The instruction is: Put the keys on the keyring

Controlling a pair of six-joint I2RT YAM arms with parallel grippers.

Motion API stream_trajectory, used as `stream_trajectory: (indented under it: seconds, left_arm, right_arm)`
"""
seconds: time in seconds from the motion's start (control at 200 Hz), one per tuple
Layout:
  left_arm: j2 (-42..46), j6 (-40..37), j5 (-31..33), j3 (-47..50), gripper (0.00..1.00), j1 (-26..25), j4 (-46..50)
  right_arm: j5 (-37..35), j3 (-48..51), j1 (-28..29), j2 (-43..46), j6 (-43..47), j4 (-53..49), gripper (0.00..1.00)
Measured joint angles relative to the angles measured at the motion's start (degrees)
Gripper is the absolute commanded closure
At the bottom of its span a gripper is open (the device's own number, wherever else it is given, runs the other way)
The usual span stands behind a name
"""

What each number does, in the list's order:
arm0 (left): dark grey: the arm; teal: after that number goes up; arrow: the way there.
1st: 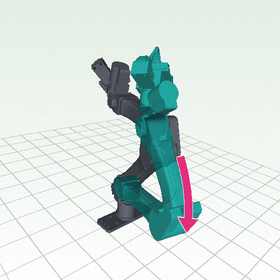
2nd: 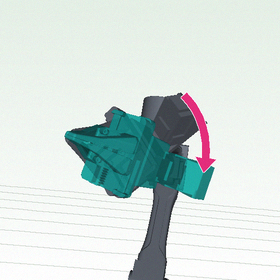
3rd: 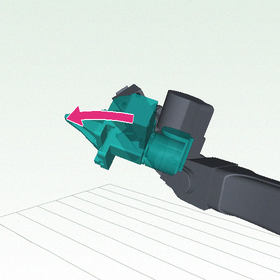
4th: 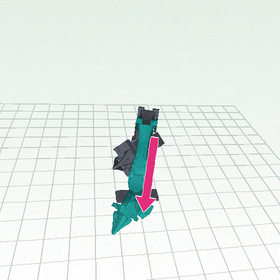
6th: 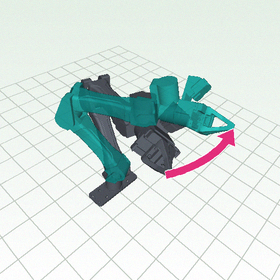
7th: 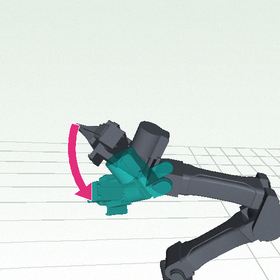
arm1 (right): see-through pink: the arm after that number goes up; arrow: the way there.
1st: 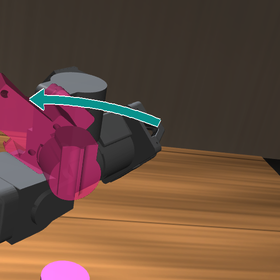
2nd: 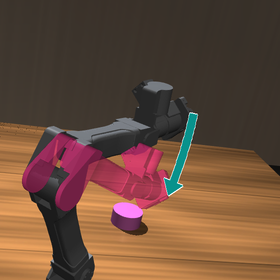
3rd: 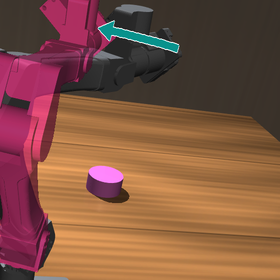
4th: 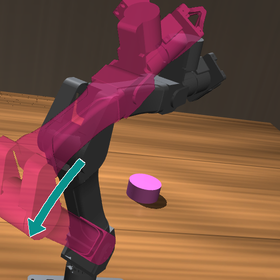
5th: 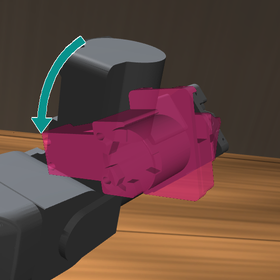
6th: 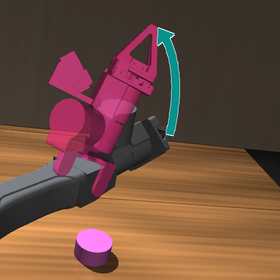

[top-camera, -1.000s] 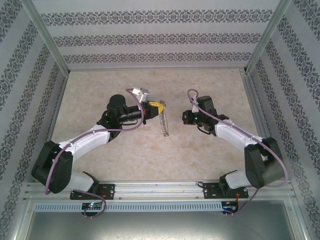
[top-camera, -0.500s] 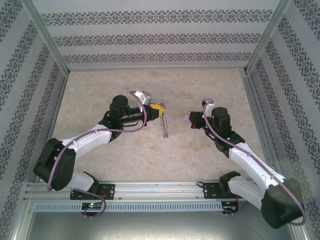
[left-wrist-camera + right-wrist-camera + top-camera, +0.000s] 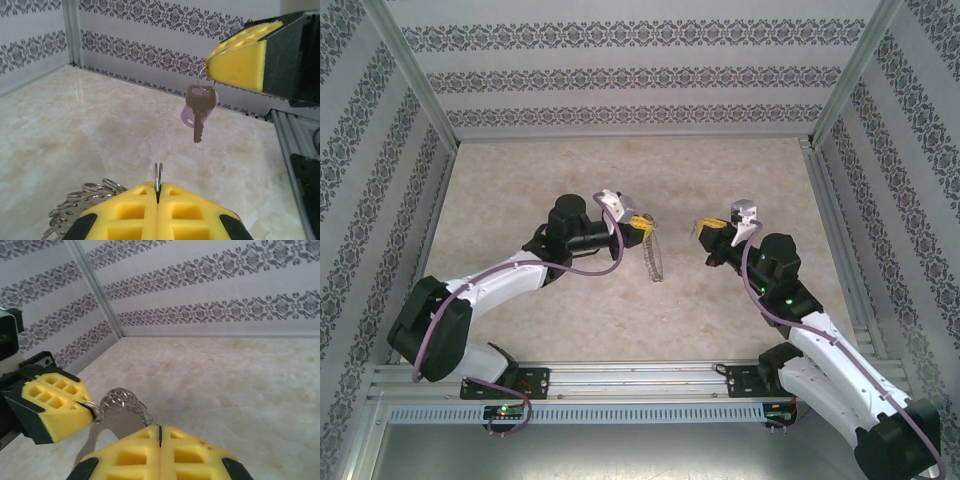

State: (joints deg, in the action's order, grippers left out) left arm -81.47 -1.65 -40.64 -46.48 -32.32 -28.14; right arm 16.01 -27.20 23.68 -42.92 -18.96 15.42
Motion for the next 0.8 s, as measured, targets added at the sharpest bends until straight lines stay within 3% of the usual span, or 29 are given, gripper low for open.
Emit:
stream_trajectory:
  seconds: [0.37,0.804]
  left_arm:
    - [4.9,-13.2,4.9,0.0,1.0,-3.0,1.4]
    - [6.2,-16.2,6.4,0.0,1.0,-3.0,2.5]
  right_arm:
    - [1.0,0.8,3.5,0.0,2.9,3.9,1.0]
    - [0.4,0.7,9.2,-4.1,4.4,8.4,1.0]
